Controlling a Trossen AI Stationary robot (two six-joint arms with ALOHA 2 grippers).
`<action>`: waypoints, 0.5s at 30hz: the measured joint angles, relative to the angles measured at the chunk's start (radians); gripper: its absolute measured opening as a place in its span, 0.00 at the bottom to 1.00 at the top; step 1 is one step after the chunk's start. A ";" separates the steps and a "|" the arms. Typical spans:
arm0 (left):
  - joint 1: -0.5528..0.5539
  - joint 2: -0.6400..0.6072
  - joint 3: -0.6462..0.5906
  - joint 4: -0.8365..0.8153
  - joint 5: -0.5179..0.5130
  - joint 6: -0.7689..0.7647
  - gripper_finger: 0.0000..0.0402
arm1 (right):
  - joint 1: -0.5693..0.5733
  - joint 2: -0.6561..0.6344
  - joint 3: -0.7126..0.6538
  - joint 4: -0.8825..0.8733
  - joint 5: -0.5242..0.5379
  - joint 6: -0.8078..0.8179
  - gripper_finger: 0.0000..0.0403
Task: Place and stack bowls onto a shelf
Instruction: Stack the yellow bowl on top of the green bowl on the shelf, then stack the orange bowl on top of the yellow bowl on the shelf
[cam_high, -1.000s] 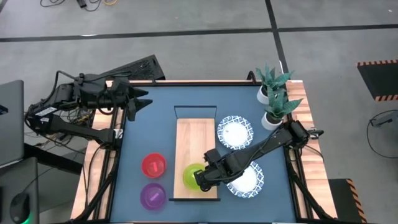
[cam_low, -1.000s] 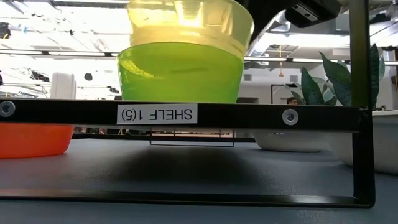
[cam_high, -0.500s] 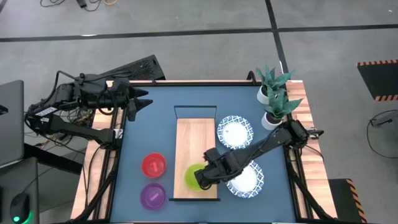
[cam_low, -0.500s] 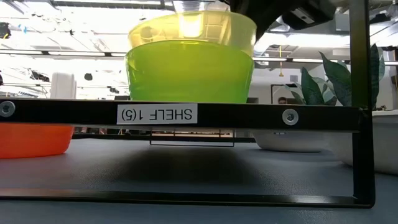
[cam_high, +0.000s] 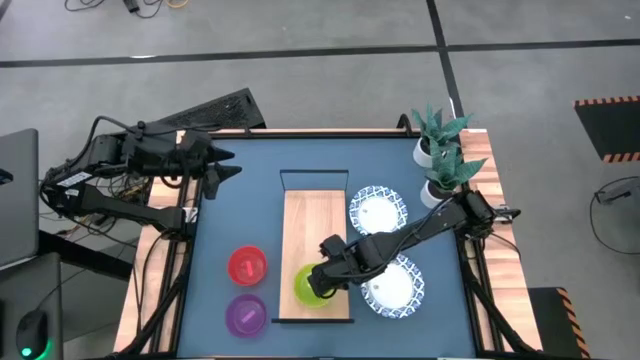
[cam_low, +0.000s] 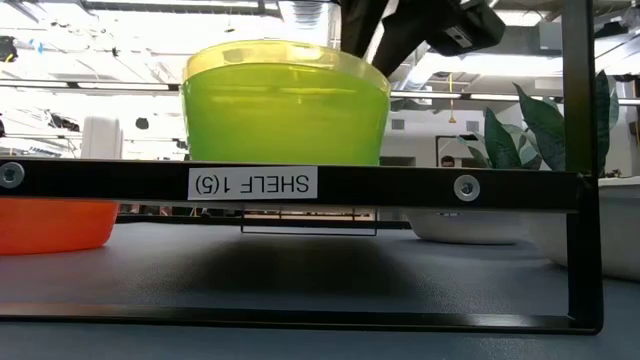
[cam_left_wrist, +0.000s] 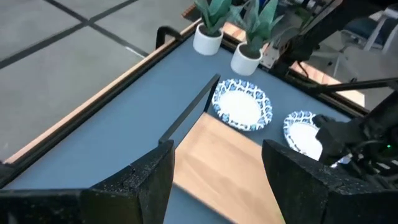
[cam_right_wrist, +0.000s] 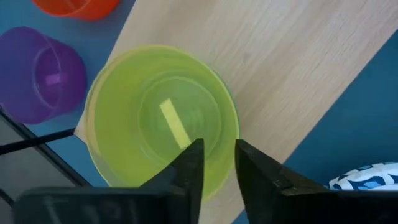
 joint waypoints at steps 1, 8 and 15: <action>0.000 0.000 0.000 -0.010 0.000 0.000 0.56 | 0.000 0.000 0.000 0.000 0.000 -0.002 0.33; 0.000 0.000 -0.002 -0.120 0.054 -0.034 0.56 | -0.005 -0.019 0.007 -0.012 0.006 -0.034 0.44; -0.038 0.000 -0.142 -0.176 0.169 -0.150 0.56 | 0.023 -0.098 0.050 -0.108 0.068 -0.055 0.43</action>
